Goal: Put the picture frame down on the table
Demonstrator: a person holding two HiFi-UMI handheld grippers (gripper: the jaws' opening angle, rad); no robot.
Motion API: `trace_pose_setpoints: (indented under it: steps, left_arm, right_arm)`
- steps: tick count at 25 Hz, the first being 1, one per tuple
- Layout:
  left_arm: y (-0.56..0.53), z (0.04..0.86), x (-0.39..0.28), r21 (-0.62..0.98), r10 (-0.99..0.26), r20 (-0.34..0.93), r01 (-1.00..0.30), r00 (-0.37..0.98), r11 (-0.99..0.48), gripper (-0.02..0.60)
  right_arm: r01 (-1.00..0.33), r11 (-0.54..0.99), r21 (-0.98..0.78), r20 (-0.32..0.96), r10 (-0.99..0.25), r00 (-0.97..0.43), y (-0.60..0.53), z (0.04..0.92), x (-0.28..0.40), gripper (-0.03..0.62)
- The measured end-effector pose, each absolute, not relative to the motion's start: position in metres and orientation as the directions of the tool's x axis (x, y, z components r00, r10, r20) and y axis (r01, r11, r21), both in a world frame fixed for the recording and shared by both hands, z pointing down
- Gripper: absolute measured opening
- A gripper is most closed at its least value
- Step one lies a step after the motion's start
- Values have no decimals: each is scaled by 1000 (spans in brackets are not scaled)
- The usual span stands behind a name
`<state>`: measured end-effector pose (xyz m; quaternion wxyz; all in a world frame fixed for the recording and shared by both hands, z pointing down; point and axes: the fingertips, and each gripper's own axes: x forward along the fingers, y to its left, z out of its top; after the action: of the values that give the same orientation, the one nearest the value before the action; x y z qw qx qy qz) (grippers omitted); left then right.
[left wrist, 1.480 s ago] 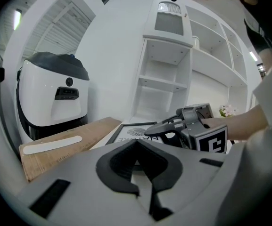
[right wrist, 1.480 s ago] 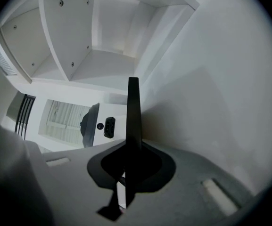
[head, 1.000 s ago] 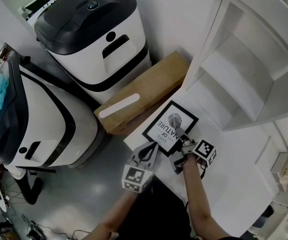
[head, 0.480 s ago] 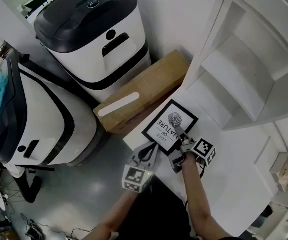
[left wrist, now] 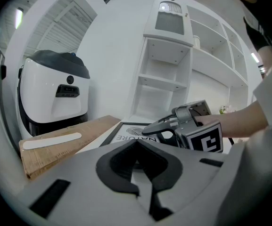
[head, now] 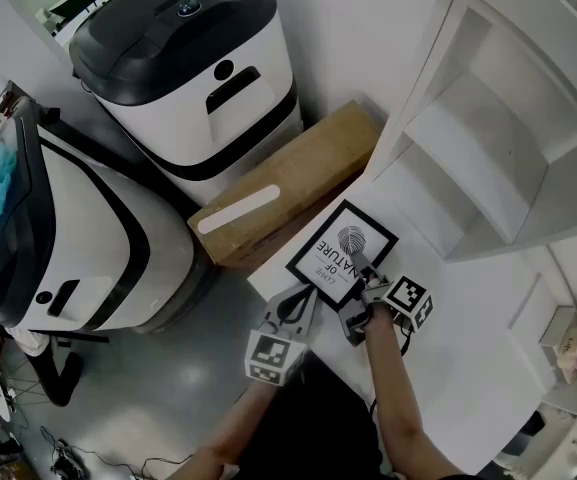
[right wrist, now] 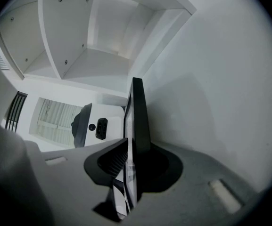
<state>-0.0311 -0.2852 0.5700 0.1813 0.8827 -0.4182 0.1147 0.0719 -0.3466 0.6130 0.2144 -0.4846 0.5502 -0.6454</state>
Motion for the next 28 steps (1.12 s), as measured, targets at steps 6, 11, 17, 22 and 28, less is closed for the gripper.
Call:
trace_pose_setpoints:
  steps: [6,11,17,22,28]
  left_arm:
    - [-285,570,-33,228,-697,353,-780,624,-583,11]
    - [-284,571,-34,230,-696,353,-779,625,-583,11]
    - [-284,570,-37,235,-700,347,-780,624,-579,11]
    - [-283,570,-39,237,-697,345,-777,629,-583,11]
    - [-282,569,-39,242,-694,343,-773,633,-586,11]
  right_arm:
    - [-271,-289,-918,387,-800,-458,-350,609,67,149]
    - [-297,-299,-907,410,-791,-454,-352,608,65,196]
    - [-317,-304,-898,426,-780,-459,-355,605,63,244]
    - [-327,-312,-892,438,-774,-458,-356,605,62,264]
    - [-351,-331,-876,468,-761,-450,-356,604,62,282]
